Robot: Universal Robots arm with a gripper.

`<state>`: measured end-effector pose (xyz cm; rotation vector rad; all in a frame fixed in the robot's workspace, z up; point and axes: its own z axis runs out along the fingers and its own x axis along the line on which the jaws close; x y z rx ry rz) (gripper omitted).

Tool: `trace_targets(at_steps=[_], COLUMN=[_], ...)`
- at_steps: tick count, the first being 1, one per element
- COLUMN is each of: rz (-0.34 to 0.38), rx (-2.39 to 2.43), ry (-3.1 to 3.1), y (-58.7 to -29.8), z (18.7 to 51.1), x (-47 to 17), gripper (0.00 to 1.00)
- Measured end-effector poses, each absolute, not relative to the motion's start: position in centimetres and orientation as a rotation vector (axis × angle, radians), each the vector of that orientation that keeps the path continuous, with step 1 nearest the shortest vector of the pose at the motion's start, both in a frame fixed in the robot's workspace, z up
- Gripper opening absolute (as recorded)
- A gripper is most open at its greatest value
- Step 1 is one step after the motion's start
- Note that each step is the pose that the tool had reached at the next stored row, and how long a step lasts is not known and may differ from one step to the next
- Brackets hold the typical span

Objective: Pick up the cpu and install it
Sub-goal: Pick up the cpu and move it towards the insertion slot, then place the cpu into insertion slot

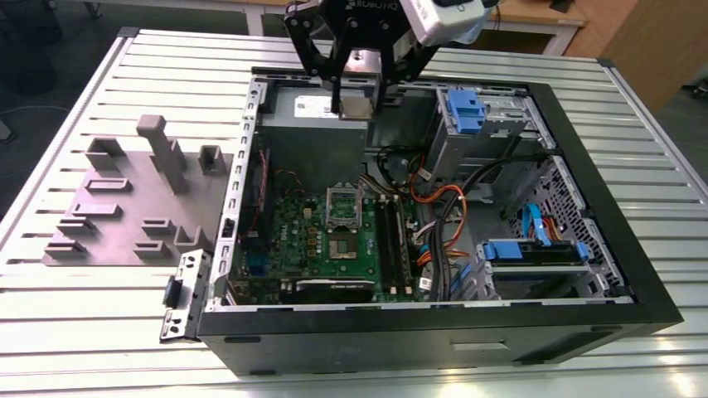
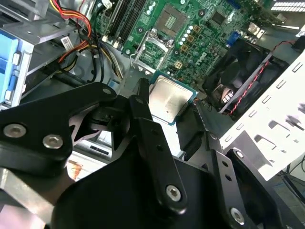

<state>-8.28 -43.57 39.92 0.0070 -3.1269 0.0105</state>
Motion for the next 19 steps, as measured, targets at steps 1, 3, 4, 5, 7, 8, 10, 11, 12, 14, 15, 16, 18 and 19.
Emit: trace_targets(at_steps=[1, 3, 4, 5, 7, 8, 10, 11, 12, 14, 15, 16, 18, 19], rz=[0.01, 0.01, 0.01, 0.01, 0.011, 0.01, 0.01, 0.01, 0.011, 0.01, 0.01, 0.011, 0.01, 0.01], rx=[0.005, 0.004, 0.004, 0.004, 0.003, 0.004, 0.003, 0.003, 0.003, 0.003, 0.003, 0.003, 0.003, 0.003], ry=[-3.127, -3.127, -3.127, -3.127, -3.127, -3.127, -3.127, -3.127, -3.127, -3.127, -3.127, -3.127, -3.127, -3.127], y=[-43.58, -43.59, -43.59, -43.59, -43.58, -43.59, -43.59, -43.59, -43.58, -43.6, -43.67, -43.81, -44.11, -44.23], z=[39.92, 39.92, 39.92, 39.92, 39.92, 39.92, 39.92, 39.92, 39.92, 39.91, 39.89, 39.85, 39.68, 39.56], x=[-8.28, -8.28, -8.28, -8.28, -8.28, -8.28, -8.28, -8.28, -8.28, -8.28, -8.27, -8.27, -8.28, -8.28], gripper=[0.47, 0.47, 0.47, 0.47, 0.47, 0.47, 0.47, 0.47, 0.47, 0.47, 0.47, 0.47, 0.47, 0.47])
